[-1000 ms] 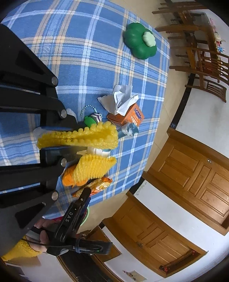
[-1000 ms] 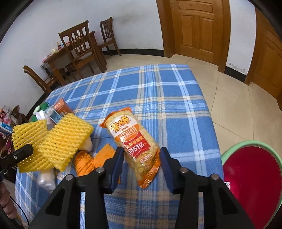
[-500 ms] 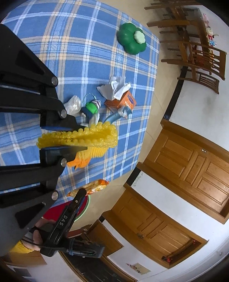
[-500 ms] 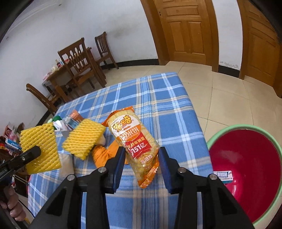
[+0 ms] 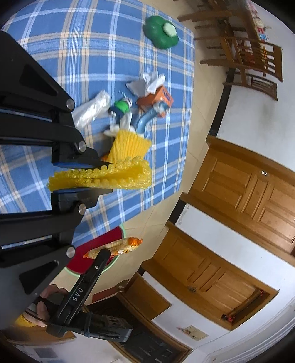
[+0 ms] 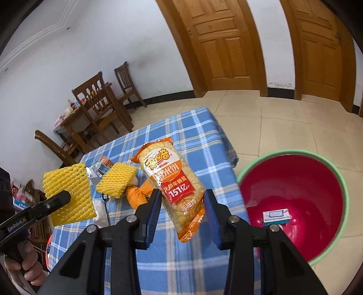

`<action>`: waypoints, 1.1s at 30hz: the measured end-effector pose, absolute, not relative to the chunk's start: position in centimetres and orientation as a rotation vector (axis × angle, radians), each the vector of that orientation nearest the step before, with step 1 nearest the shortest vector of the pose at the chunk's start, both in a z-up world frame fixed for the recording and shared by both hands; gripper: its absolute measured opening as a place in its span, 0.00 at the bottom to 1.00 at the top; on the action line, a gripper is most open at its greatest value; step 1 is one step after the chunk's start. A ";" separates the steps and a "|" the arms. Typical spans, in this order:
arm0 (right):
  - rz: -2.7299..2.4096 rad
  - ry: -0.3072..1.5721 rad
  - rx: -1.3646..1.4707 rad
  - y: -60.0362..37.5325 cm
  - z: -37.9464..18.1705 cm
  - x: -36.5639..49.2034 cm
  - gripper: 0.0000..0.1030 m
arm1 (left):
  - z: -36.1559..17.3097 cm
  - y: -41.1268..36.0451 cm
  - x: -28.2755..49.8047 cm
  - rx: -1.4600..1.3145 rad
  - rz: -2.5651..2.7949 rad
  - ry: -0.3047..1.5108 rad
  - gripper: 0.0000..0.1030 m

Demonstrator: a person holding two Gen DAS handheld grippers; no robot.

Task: Collect trash
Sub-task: 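Carry both items over the red bucket and open both tools to release them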

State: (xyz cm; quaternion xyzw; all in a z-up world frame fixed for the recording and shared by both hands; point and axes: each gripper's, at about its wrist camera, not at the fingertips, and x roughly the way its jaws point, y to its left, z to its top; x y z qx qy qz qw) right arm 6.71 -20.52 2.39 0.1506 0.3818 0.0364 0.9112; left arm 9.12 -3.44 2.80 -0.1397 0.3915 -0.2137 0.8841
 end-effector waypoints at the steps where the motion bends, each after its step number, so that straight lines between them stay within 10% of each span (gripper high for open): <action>1: 0.065 0.782 0.316 -20.9 2.5 6.3 0.40 | 2.9 -3.9 9.1 -0.283 -0.453 0.815 0.12; 33: -0.256 0.777 0.520 -32.5 0.0 -1.1 0.41 | 1.1 -22.9 10.8 -0.005 -0.750 0.929 0.12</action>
